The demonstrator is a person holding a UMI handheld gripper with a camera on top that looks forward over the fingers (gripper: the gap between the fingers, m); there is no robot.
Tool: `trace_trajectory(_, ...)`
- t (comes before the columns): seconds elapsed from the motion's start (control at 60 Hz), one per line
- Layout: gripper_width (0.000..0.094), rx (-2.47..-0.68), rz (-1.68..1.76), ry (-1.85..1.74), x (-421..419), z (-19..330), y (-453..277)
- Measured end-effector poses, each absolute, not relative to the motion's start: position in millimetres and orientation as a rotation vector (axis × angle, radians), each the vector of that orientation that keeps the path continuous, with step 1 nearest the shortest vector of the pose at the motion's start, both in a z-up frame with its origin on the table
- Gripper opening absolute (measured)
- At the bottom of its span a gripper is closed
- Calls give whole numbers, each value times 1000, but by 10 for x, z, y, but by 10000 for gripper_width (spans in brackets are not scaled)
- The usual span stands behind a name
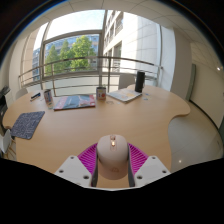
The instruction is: Arrange mouse
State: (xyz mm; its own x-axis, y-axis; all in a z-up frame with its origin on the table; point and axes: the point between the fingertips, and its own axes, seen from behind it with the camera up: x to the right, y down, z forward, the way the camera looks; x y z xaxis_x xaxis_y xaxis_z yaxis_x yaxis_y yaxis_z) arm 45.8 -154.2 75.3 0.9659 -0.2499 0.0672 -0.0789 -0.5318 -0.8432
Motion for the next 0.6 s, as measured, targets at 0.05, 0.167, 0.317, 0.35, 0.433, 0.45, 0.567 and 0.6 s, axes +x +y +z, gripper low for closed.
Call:
trace_trajectory(0.05, 420, -2067, -242, 244, 439, 1153, -1330)
trace_trajectory(0.167, 419, -1908, -255, 246, 57, 2195, -752)
trace_trajectory(0.317, 417, -1770, -157, 142, -1251, 3111, 97)
trace_trajectory(0.35, 417, -1762, -123, 114, -1631, 3130, 262)
trace_trajectory(0.433, 417, -1800, -31, 42, -2671, 2879, 617)
trace_trajectory(0.45, 417, -1814, -10, 30, -2866, 2758, 673)
trace_trajectory(0.567, 417, -1968, 97, -44, -3952, 1693, 997)
trace_trajectory(0.6, 417, -2027, 105, -55, -4136, 1343, 1061)
